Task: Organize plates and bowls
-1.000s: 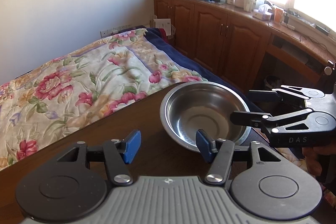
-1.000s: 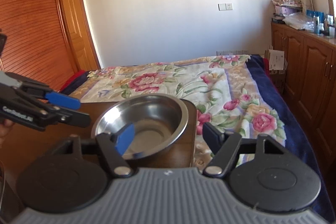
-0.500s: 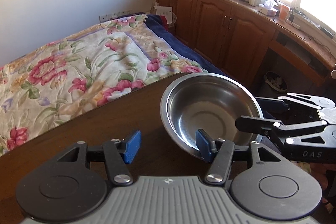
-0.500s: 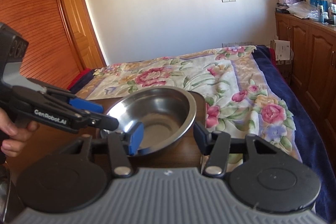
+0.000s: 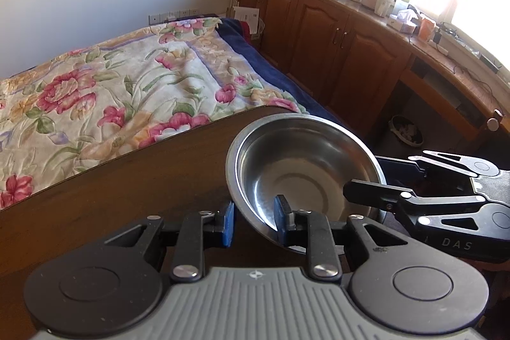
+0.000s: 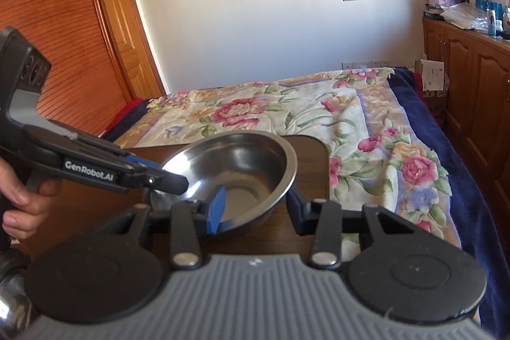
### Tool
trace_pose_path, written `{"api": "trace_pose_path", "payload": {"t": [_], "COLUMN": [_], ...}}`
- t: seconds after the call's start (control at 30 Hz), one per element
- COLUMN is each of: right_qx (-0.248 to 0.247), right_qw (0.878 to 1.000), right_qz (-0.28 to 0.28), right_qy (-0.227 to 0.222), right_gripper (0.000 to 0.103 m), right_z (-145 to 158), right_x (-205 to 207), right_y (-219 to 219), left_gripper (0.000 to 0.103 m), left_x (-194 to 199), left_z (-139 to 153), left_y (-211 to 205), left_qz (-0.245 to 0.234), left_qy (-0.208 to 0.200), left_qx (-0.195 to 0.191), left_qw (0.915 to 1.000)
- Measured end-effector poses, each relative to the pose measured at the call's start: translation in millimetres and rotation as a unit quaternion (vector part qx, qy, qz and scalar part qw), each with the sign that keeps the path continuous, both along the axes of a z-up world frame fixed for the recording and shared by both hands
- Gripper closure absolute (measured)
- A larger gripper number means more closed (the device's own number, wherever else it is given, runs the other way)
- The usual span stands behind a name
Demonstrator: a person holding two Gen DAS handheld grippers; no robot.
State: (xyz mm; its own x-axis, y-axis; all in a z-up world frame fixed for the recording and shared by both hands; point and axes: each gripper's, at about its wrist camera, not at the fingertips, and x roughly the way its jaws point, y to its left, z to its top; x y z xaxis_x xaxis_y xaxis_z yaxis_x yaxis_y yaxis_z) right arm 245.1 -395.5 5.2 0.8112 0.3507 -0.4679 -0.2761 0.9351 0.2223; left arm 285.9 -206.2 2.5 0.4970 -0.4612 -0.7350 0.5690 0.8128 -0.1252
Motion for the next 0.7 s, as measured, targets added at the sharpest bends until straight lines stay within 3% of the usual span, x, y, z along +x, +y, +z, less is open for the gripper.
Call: {"api": "trace_pose_path", "payload": {"t": [0.7], "right_qx": [-0.024], "right_qw": [0.998], "right_qz": [0.021], "right_qy": [-0.053], "right_gripper": [0.059], "right_z": [54], "right_x": [-50], "right_y": [45], "left_gripper": [0.076], "left_x": [-69], "left_z": [61], "left_y": [64], "left_qz": [0.005], "left_qy": [-0.064], "left_qx": [-0.027], "left_qw": [0.9976]}}
